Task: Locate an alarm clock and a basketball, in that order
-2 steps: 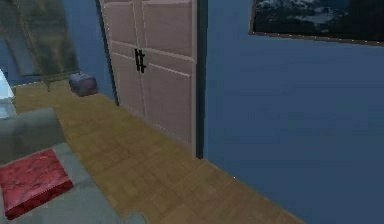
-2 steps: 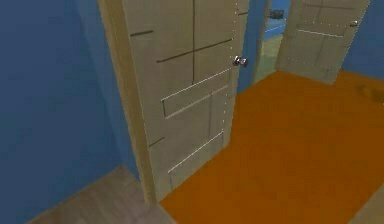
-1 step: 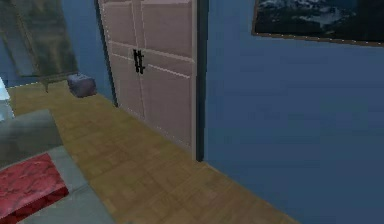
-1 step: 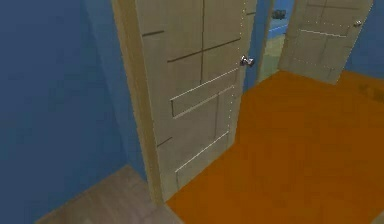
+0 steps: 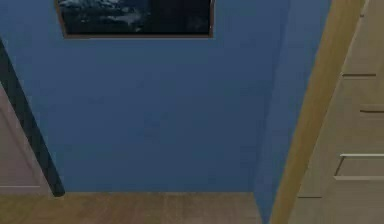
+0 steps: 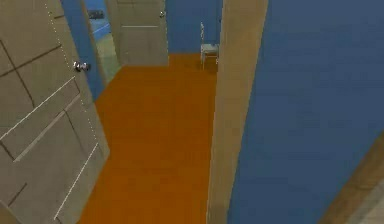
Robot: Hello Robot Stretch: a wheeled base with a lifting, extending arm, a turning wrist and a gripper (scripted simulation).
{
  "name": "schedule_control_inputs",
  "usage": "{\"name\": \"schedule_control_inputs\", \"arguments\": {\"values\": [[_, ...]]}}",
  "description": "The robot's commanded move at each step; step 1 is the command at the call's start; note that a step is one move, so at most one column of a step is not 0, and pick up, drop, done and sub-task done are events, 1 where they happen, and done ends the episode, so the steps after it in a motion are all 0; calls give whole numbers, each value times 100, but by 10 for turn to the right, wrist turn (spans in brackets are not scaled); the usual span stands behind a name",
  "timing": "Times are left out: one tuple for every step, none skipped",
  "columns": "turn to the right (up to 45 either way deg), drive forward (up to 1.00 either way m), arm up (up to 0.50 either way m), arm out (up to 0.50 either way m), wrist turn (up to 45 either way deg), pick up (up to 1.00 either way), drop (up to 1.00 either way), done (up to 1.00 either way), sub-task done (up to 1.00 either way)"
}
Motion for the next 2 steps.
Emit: {"name": "schedule_control_inputs", "arguments": {"values": [[300, 0, 0, 0, 0, 0, 0, 0, 0], [0, 50, 0, 0, 0, 0, 0, 0, 0]]}}
